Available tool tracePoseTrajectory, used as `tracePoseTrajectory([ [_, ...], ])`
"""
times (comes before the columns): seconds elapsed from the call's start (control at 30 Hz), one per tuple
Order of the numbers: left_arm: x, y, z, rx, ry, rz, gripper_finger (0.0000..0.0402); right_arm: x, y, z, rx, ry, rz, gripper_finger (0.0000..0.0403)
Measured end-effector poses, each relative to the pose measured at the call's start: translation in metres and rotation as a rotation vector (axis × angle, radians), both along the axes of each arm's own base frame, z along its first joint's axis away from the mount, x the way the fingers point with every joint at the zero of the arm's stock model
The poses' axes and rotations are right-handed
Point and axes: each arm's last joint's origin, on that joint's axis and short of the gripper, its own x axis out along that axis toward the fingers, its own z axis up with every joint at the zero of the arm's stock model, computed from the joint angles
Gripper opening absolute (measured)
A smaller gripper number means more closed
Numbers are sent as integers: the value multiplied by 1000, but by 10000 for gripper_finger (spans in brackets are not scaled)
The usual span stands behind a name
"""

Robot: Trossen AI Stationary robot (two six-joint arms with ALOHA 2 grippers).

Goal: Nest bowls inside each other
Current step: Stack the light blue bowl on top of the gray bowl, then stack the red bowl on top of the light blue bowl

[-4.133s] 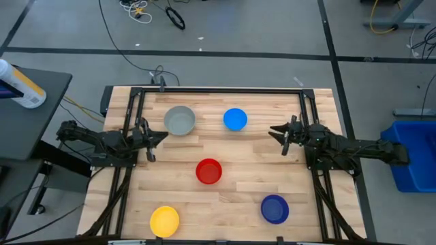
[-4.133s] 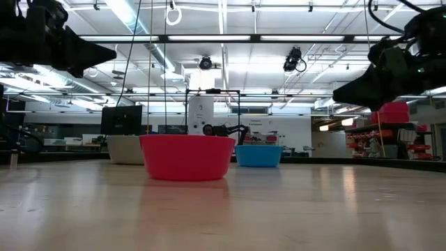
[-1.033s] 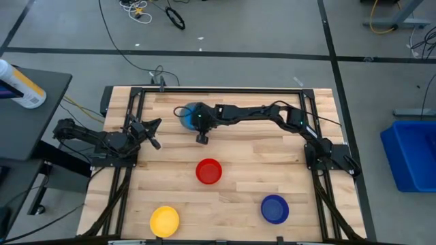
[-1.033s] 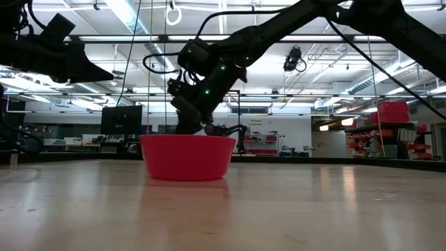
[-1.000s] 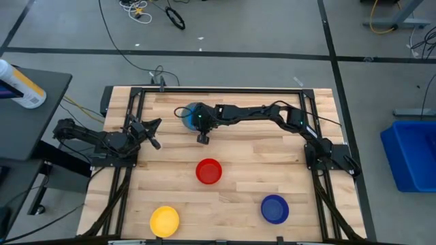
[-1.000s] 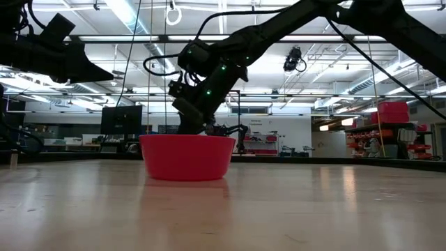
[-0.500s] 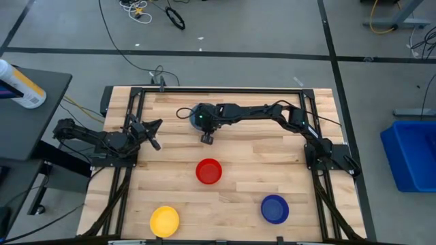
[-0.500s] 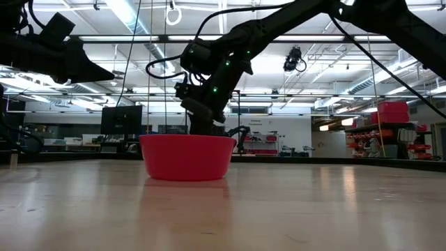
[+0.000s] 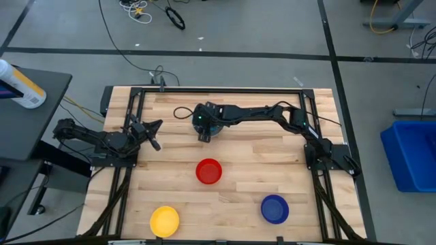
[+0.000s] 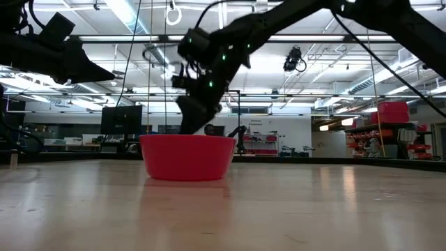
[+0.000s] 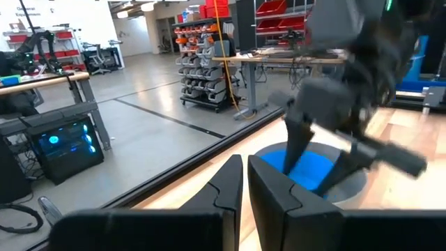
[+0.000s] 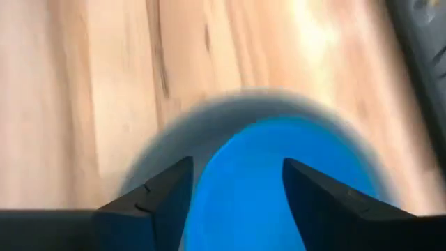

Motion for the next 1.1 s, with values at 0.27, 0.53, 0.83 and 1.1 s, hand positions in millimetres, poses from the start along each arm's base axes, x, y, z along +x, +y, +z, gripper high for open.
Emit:
tracePoseTrajectory([
  [0.27, 0, 0, -3, 2, 23, 10, 32, -9, 46, 34, 43, 3, 51, 207],
  [0.53, -1, 1, -5, -17, 24, 21, 32, -28, 122, 28, 126, 202, 54, 204],
  [0.83, -1, 0, -6, -25, 21, 10, 32, -35, 156, 26, 163, 219, 18, 207],
  [1.1, 0, 0, -6, -30, 18, 0, 32, -44, 143, -6, 154, 270, -44, 206],
])
